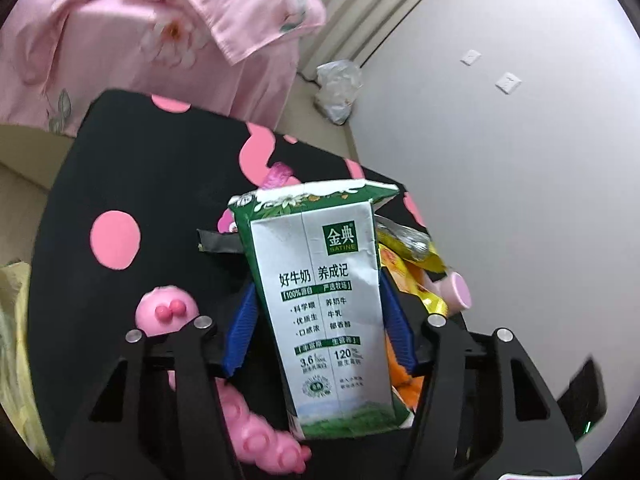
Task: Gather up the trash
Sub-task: 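Grasp the green-white milk carton with the left tool, then grasp the yellow chip bag with the right tool while the left tool holds the carton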
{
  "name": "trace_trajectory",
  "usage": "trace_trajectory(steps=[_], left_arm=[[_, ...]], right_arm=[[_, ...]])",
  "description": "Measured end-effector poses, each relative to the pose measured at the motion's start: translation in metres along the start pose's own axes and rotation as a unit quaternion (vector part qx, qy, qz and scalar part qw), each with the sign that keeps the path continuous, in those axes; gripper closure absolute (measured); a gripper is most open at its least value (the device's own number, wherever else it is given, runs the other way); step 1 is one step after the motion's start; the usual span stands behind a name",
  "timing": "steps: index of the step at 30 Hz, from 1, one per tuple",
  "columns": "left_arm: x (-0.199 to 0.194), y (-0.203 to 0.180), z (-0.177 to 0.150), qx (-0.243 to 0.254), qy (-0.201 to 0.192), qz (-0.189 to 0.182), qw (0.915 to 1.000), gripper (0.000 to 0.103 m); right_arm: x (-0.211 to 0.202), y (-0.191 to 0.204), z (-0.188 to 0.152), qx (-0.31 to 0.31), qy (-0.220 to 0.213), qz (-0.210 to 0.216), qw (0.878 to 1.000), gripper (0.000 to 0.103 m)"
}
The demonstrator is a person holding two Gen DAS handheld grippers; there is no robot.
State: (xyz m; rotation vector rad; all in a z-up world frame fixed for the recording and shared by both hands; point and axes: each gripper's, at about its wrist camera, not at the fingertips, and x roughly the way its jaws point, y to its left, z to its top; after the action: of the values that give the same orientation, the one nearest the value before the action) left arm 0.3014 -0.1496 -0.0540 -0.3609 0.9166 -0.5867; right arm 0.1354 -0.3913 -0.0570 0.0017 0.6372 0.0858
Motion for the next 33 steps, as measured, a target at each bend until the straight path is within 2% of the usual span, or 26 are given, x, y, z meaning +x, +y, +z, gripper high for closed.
trace_trajectory(steps=[4, 8, 12, 13, 15, 19, 23, 29, 31, 33], left_arm=[[-0.031, -0.015, -0.011, 0.022, -0.014, -0.008, 0.9996, 0.052], [-0.067, -0.023, -0.013, 0.03, -0.032, -0.019, 0.9989, 0.052], [-0.094, -0.027, -0.011, 0.043, -0.049, -0.015, 0.9977, 0.052], [-0.1, -0.029, -0.012, 0.051, -0.054, -0.008, 0.9972, 0.052], [-0.109, -0.03, -0.016, 0.063, -0.06, 0.004, 0.9962, 0.052], [-0.124, -0.034, -0.027, 0.091, -0.066, 0.022, 0.9934, 0.052], [-0.131, -0.038, -0.043, 0.128, -0.078, 0.046, 0.9877, 0.052], [-0.138, -0.035, -0.062, 0.126, -0.077, 0.039, 0.9882, 0.052], [-0.14, -0.033, -0.067, 0.124, -0.078, 0.039, 0.9884, 0.052], [-0.14, -0.028, -0.072, 0.118, -0.08, 0.039, 0.9891, 0.052]], right_arm=[[0.014, 0.001, 0.037, -0.028, -0.026, -0.009, 0.999, 0.05], [0.044, 0.004, 0.07, -0.041, -0.028, -0.004, 0.999, 0.051], [0.089, 0.016, 0.086, -0.06, 0.005, -0.009, 0.998, 0.062], [0.097, 0.019, 0.086, -0.065, 0.012, -0.012, 0.998, 0.073], [0.109, 0.023, 0.085, -0.07, 0.029, -0.016, 0.997, 0.087], [0.078, 0.03, 0.086, -0.063, 0.0, 0.007, 0.998, 0.095], [0.032, 0.037, 0.09, -0.064, -0.025, 0.032, 0.997, 0.096], [-0.034, 0.047, 0.094, -0.058, -0.048, 0.079, 0.994, 0.097], [-0.043, 0.047, 0.093, -0.057, -0.045, 0.089, 0.993, 0.097], [-0.041, 0.043, 0.089, -0.058, -0.037, 0.079, 0.994, 0.095]])
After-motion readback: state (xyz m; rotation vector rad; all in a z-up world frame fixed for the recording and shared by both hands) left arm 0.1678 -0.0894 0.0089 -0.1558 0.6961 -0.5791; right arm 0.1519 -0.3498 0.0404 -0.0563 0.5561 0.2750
